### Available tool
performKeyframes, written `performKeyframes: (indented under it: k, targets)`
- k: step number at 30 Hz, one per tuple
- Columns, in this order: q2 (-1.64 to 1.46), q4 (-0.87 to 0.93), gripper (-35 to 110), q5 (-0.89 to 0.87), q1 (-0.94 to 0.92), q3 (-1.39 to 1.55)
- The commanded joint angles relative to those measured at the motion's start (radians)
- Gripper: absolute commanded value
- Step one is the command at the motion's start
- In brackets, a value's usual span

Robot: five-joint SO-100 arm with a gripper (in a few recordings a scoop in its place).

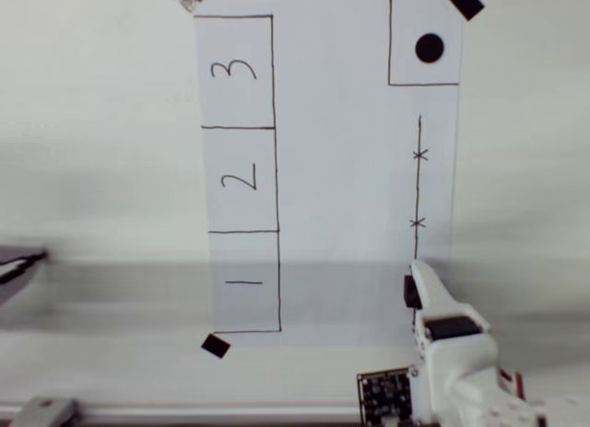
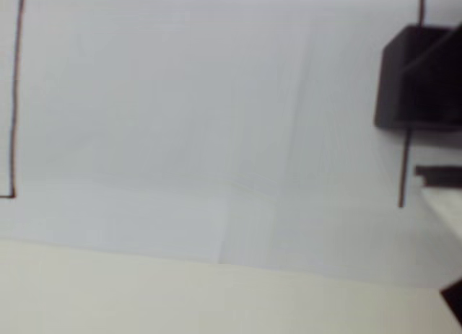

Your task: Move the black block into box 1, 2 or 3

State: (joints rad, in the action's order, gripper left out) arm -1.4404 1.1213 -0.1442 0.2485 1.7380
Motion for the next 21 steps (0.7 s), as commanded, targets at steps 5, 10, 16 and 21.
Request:
performKeyframes:
  k: [5, 10, 16, 21]
  targets:
    - [-0.028, -0.017, 29, 0.005, 0.02, 0.043]
    - [-0.031, -0.025, 29, 0.009, 0.023, 0.064]
    - [-0.031, -0.055, 29, 0.011, 0.023, 0.089]
    - [-0.031, -0.075, 29, 0.017, 0.018, 0.1]
